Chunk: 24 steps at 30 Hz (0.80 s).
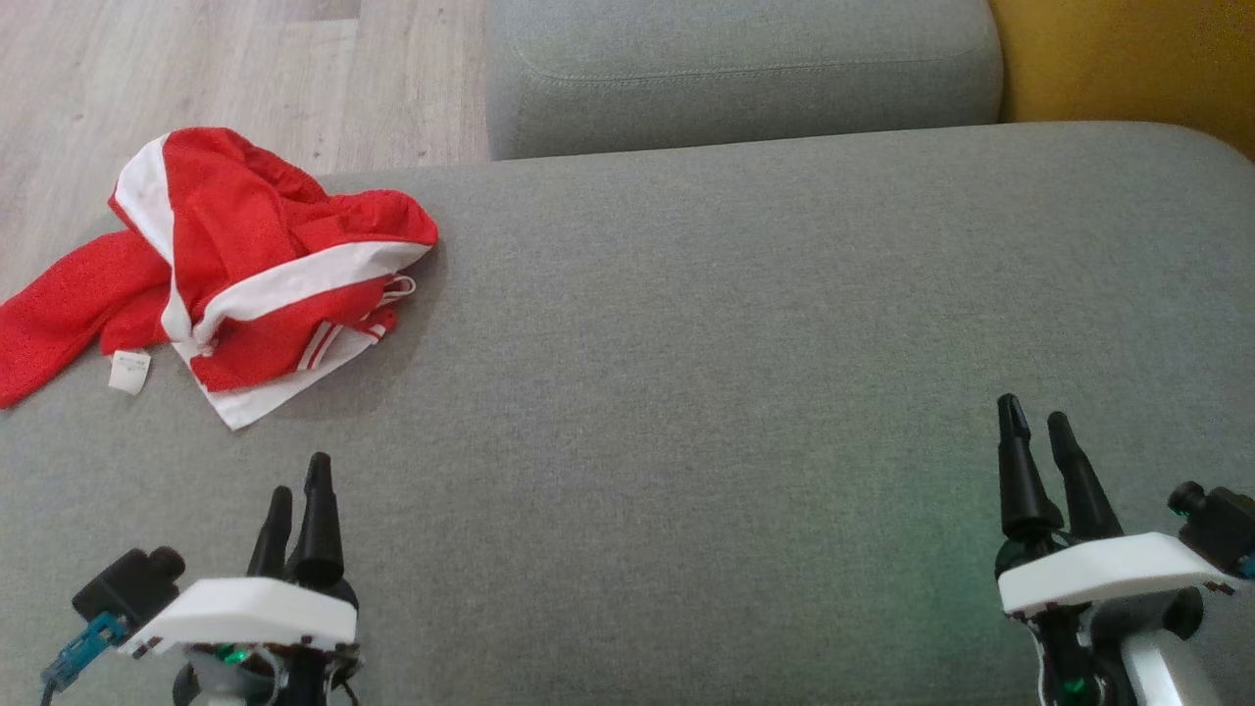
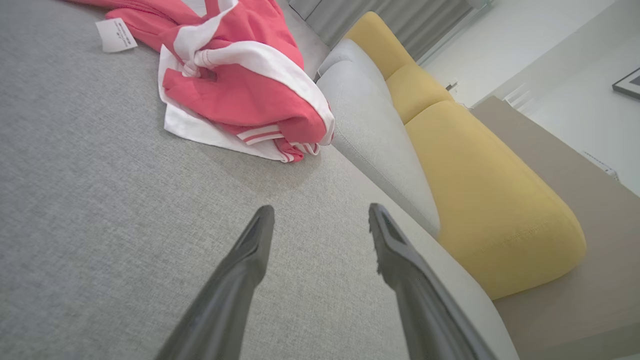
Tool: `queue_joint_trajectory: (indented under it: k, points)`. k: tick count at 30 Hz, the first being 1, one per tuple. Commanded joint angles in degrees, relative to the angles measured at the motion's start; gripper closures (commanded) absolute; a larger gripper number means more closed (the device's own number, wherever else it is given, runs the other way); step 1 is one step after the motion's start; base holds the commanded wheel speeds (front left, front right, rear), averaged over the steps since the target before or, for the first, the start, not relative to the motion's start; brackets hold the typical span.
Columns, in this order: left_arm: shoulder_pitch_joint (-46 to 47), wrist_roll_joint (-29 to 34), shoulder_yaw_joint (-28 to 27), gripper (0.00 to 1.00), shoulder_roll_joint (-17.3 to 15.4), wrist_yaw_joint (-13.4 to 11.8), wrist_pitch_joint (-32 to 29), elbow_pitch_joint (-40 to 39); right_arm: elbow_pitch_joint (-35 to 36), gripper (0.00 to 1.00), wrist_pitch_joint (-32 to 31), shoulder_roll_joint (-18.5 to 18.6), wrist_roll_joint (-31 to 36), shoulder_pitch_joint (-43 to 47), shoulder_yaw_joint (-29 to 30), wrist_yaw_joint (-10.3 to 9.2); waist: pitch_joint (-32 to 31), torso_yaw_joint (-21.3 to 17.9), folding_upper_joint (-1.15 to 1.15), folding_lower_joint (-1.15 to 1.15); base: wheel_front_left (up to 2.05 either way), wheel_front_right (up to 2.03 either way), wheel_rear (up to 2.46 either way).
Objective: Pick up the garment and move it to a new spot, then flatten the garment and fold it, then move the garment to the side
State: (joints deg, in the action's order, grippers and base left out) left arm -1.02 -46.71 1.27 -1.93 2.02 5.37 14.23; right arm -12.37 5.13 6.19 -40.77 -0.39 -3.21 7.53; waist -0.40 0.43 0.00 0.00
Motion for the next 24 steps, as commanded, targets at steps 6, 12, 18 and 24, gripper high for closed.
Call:
queue_joint_trajectory:
  k: [6,12,18,24]
  points:
    - [1.0,6.3,-0.6,0.00,-1.0,-0.1,1.6,-2.1,2.7,0.00,1.8,1.5,5.9,-1.9,-1.7,-0.03,-0.1,0.0,0.00,0.00,0.00,0.00,0.00]
    - [0.9,10.4,-0.5,0.00,-1.2,0.0,2.4,-1.8,2.8,0.00,2.6,1.8,9.5,-1.9,-2.3,-0.03,0.0,-0.1,0.00,0.00,0.00,0.00,0.00]
    - [0.7,15.2,-0.2,0.00,-1.3,0.1,3.4,-1.5,2.9,0.00,3.6,2.1,13.7,-1.7,-2.5,-0.03,0.0,-0.1,0.00,0.00,0.00,0.00,0.00]
    - [0.4,20.8,0.2,0.00,-1.5,0.0,4.6,-0.9,2.7,0.00,4.8,2.1,18.2,-1.5,-2.3,-0.03,-0.2,-0.1,0.00,0.00,0.00,0.00,0.00]
